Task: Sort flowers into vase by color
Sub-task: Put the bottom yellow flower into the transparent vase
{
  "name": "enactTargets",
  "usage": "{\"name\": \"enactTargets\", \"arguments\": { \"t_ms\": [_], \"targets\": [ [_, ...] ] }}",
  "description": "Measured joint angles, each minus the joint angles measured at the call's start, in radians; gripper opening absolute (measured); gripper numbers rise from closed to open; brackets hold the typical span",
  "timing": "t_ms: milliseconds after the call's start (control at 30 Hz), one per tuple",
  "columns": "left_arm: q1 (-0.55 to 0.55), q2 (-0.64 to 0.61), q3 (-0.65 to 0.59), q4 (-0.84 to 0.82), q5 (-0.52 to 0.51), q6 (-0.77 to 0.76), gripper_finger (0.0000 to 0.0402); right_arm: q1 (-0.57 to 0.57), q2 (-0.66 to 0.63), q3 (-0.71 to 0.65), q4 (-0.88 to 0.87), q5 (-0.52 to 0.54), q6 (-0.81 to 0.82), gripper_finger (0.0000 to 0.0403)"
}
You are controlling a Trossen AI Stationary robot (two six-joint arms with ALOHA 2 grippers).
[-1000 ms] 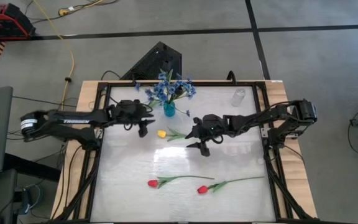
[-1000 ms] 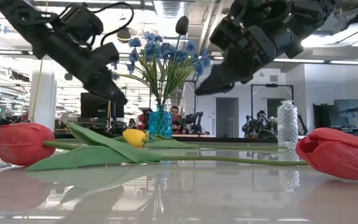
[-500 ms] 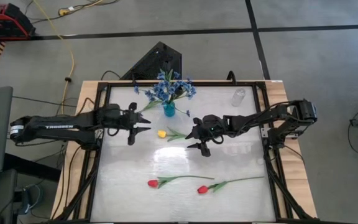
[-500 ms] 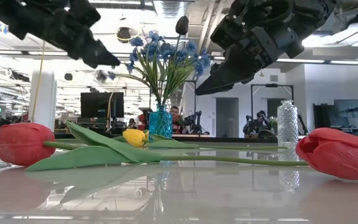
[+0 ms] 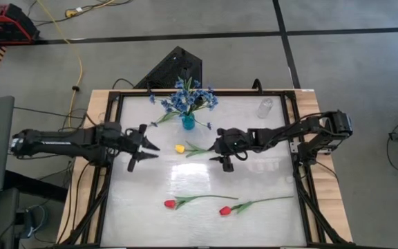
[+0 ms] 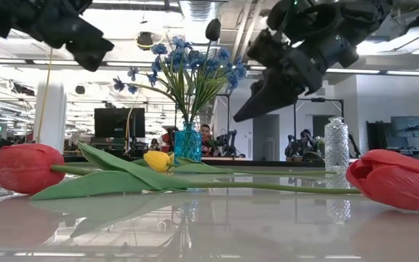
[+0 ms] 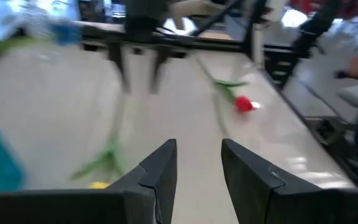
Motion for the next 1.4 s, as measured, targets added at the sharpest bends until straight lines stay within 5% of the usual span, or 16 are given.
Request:
{"name": "enactTargets", "arguments": {
  "t_ms": [267,567,833,1033,1400],
  "targets": [
    [-0.23,0.058,-0.186,0.338,-0.13,-0.041,0.0114,-0.04,0.079,0.002,-0.024,0.009,0.023,0.0184],
    [-0.35,0.159,-0.366,0.891,-0.229,0.222,0.0114,-0.055,0.245,0.084,-0.053,0.076,0.033,0.0164],
    [-0.352,0.226,-0.374,0.934,-0.213,0.264,0.0114,-0.063,0.284,0.178,-0.202,0.125,0.069,0.0154],
    [-0.352,0.247,-0.374,0.975,-0.181,0.268,0.0114,-0.09,0.332,0.194,-0.259,0.061,0.153,0.0129],
    [-0.352,0.247,-0.373,0.975,-0.175,0.262,0.0114,-0.061,0.314,0.194,-0.331,0.061,0.184,0.0015]
  ]
}}
